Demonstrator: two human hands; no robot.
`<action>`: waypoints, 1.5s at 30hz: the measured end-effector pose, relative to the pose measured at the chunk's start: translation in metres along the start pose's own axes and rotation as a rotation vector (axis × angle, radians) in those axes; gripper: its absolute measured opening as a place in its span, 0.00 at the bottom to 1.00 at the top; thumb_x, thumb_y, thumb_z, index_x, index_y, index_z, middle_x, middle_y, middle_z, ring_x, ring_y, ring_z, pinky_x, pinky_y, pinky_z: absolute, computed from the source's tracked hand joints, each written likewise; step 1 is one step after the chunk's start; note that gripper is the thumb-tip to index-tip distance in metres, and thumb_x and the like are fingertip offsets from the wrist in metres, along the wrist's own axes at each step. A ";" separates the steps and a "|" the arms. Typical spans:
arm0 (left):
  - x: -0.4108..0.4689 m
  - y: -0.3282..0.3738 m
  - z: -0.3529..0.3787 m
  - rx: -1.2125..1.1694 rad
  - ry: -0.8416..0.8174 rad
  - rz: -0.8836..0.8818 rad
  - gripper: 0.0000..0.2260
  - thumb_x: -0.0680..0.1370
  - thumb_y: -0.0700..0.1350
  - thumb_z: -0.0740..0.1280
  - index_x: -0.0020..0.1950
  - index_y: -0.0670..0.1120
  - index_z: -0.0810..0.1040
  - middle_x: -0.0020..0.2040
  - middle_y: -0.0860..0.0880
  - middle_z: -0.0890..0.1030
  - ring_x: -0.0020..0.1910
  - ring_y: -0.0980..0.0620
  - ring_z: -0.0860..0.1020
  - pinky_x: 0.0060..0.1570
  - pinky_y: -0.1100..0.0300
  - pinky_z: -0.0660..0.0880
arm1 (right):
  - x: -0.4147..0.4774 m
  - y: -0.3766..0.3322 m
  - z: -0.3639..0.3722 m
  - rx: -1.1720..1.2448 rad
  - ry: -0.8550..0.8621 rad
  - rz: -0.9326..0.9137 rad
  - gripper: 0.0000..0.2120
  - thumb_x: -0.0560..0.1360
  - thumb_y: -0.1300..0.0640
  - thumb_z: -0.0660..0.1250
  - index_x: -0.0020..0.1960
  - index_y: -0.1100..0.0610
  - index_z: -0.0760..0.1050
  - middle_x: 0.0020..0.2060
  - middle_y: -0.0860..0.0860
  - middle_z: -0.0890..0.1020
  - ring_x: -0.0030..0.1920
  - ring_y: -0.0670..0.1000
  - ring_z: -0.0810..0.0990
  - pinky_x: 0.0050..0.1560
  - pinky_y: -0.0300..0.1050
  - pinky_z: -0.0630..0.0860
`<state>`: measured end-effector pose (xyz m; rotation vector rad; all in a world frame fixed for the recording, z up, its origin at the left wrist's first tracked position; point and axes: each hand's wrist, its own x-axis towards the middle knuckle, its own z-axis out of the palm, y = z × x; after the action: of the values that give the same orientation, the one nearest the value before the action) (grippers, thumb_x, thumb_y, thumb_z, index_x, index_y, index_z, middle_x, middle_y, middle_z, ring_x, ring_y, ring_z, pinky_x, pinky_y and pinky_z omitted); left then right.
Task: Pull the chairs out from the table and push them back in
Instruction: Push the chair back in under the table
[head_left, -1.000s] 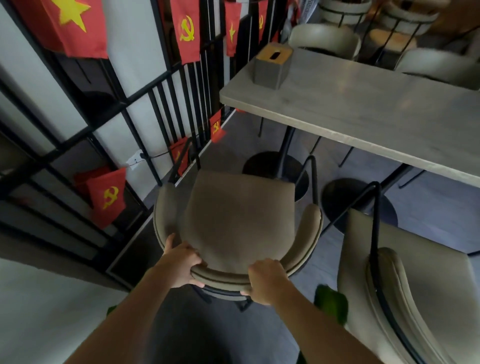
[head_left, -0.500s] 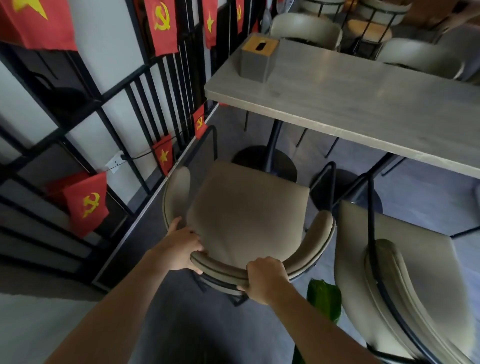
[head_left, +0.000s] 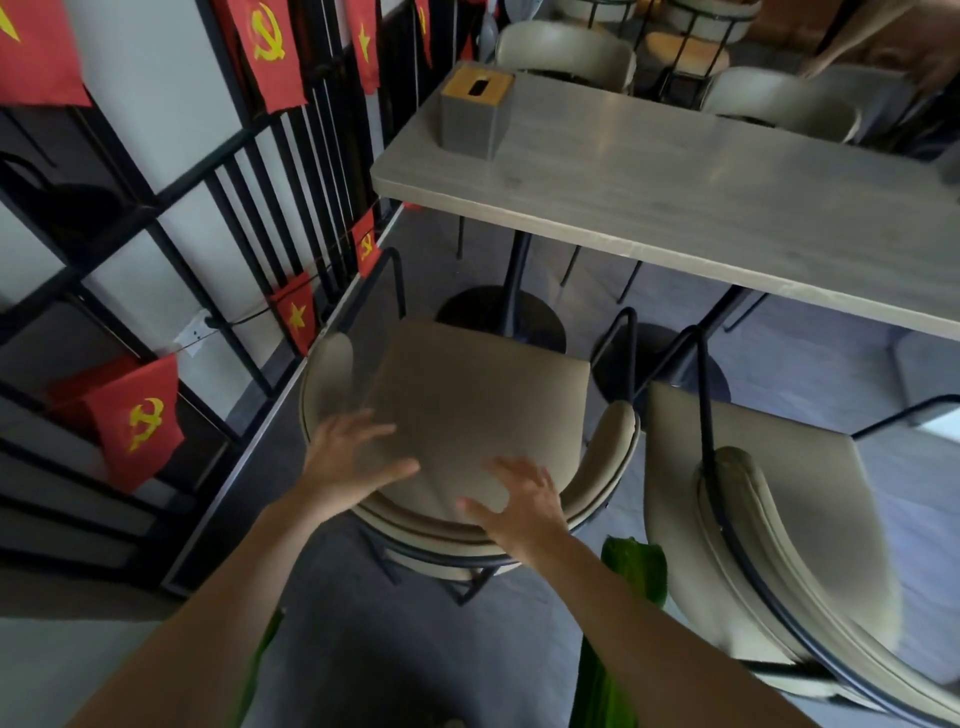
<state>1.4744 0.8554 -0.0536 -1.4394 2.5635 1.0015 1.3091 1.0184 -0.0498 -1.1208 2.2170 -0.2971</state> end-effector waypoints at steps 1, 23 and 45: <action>0.002 -0.001 0.003 0.015 0.108 -0.061 0.35 0.67 0.68 0.67 0.71 0.60 0.64 0.76 0.51 0.57 0.76 0.43 0.52 0.72 0.41 0.51 | 0.000 0.003 0.002 -0.013 0.107 0.050 0.38 0.75 0.39 0.63 0.78 0.50 0.51 0.78 0.51 0.52 0.78 0.54 0.44 0.76 0.52 0.39; 0.010 0.020 0.017 -0.439 0.259 -0.487 0.39 0.78 0.40 0.61 0.76 0.49 0.35 0.77 0.41 0.46 0.67 0.32 0.66 0.63 0.42 0.68 | 0.012 0.029 -0.004 1.043 0.496 0.802 0.42 0.75 0.67 0.60 0.75 0.38 0.41 0.71 0.61 0.61 0.59 0.66 0.75 0.61 0.61 0.74; 0.041 0.060 0.021 -0.488 0.127 -0.404 0.52 0.72 0.38 0.72 0.74 0.49 0.29 0.77 0.43 0.45 0.69 0.39 0.62 0.62 0.51 0.68 | 0.043 0.064 -0.046 1.030 0.492 0.808 0.43 0.74 0.68 0.60 0.75 0.38 0.42 0.71 0.61 0.62 0.58 0.64 0.75 0.60 0.61 0.75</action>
<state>1.3990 0.8577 -0.0527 -2.0814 2.0370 1.5625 1.2203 1.0200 -0.0624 0.4314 2.1825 -1.2369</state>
